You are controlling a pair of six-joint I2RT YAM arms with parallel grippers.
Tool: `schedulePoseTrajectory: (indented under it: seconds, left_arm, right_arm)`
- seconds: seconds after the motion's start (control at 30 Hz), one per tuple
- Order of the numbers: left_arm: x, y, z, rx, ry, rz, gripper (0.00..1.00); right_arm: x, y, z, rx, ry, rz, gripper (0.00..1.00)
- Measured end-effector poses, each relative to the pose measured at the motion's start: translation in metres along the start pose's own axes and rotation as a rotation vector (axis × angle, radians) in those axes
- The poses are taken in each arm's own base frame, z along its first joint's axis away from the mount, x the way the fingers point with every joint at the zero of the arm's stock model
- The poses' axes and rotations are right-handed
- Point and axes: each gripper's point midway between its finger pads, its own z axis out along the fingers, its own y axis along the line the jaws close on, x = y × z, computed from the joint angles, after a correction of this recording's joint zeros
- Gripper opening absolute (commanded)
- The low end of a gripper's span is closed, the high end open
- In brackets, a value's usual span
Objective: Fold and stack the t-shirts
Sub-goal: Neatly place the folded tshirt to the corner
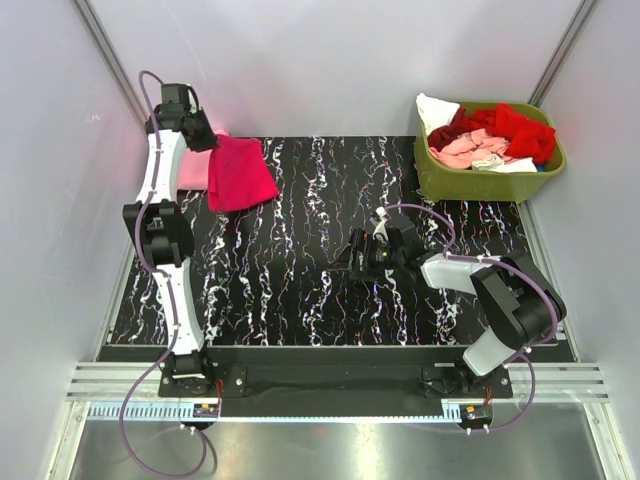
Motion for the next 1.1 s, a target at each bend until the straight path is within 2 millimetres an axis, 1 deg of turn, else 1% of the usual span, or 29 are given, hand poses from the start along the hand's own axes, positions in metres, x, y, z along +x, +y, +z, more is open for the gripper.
schedulePoseTrajectory:
  seconds: [0.1, 0.27, 0.4, 0.43, 0.47, 0.5, 0.53, 0.57, 0.6, 0.67, 0.7, 0.77, 0.87, 0.93, 1.0, 1.1]
  left_arm:
    - [-0.01, 0.012, -0.005, -0.028, -0.019, 0.036, 0.24]
    - [-0.014, 0.024, -0.007, -0.049, -0.028, 0.094, 0.29]
    - [-0.021, 0.031, -0.01, -0.057, -0.043, 0.115, 0.3]
    - [-0.024, 0.033, -0.011, -0.058, -0.05, 0.115, 0.33]
    - [-0.029, 0.035, -0.012, -0.059, -0.065, 0.112, 0.38]
    - [-0.032, 0.038, -0.013, -0.062, -0.073, 0.111, 0.45]
    - [-0.035, 0.041, -0.014, -0.063, -0.086, 0.106, 0.48]
    - [-0.036, 0.045, -0.014, -0.067, -0.092, 0.1, 0.57]
    - [-0.034, 0.049, -0.015, -0.072, -0.093, 0.091, 0.6]
    - [-0.024, 0.062, -0.013, -0.082, -0.083, 0.063, 0.64]
    - [-0.018, 0.068, -0.012, -0.087, -0.067, 0.048, 0.64]
    - [-0.004, 0.086, -0.006, -0.094, -0.037, 0.0, 0.65]
    - [0.006, 0.11, -0.001, -0.095, -0.009, -0.061, 0.65]
    - [0.004, 0.12, 0.001, -0.084, -0.018, -0.089, 0.65]
    - [-0.005, 0.13, 0.001, -0.075, -0.046, -0.116, 0.65]
    - [-0.012, 0.139, 0.005, -0.063, -0.073, -0.142, 0.65]
  right_arm:
    - [0.0, -0.001, 0.0, -0.001, 0.004, 0.006, 1.0]
    - [0.0, -0.001, 0.001, -0.014, 0.011, 0.01, 1.0]
    - [-0.001, -0.003, 0.002, -0.021, 0.017, 0.02, 1.0]
    - [-0.001, -0.004, 0.002, -0.023, 0.019, 0.022, 1.0]
    - [0.0, -0.004, 0.002, -0.024, 0.021, 0.026, 1.0]
    - [-0.001, -0.005, 0.003, -0.023, 0.021, 0.03, 1.0]
    - [-0.001, -0.006, 0.003, -0.022, 0.021, 0.032, 1.0]
    - [-0.001, -0.007, 0.003, -0.023, 0.022, 0.036, 1.0]
    - [-0.001, -0.007, 0.003, -0.025, 0.024, 0.038, 1.0]
    - [-0.001, -0.007, 0.003, -0.03, 0.028, 0.042, 1.0]
    - [-0.001, -0.006, 0.003, -0.032, 0.028, 0.041, 1.0]
    - [-0.001, -0.006, 0.003, -0.038, 0.03, 0.041, 1.0]
    - [-0.002, -0.005, 0.003, -0.04, 0.029, 0.045, 1.0]
    - [-0.002, -0.007, 0.003, -0.037, 0.03, 0.051, 1.0]
    - [-0.001, -0.008, 0.004, -0.034, 0.033, 0.055, 1.0]
    - [0.0, -0.009, 0.004, -0.037, 0.042, 0.062, 1.0]
